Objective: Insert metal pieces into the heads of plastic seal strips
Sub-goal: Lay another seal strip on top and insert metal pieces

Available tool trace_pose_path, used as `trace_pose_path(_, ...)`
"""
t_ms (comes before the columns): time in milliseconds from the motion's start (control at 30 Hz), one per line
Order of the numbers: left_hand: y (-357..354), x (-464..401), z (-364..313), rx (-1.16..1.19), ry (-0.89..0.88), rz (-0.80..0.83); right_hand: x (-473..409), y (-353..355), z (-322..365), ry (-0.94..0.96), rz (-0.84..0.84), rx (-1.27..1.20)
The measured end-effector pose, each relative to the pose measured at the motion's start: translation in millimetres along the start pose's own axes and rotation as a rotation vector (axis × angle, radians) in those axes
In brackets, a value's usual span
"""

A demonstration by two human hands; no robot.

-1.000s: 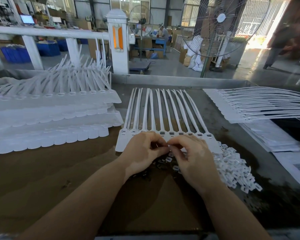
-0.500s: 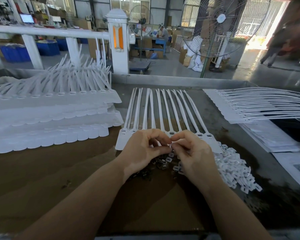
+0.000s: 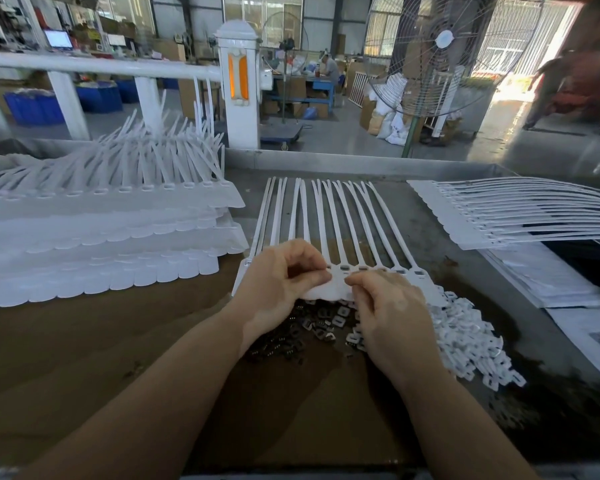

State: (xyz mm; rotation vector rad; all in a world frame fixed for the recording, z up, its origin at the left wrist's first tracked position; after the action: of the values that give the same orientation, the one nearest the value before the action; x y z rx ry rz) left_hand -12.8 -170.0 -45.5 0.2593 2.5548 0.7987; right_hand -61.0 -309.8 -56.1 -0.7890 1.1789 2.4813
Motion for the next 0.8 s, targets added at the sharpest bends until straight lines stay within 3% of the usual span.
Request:
trace_pose_path(233,23,-20,29,-0.058,0.203,-0.061,0,-6,-6,-0.043,0.109,0.0)
trace_pose_path(800,21,-39,48,-0.265,0.315,0.075,0,-5,-7,-0.07,0.133,-0.011)
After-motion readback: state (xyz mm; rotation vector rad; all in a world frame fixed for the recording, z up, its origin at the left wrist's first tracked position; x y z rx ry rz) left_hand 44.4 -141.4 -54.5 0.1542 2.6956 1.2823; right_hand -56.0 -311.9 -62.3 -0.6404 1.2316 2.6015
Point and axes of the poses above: each hand's wrist, its own x-axis away from the middle knuckle, its own y-axis out of the back of the hand, z = x × y, the point moved 6 cm from there along -x, towards the middle knuckle, and after that the axes turned 9 degrees about -x, right-handed, at the moved point
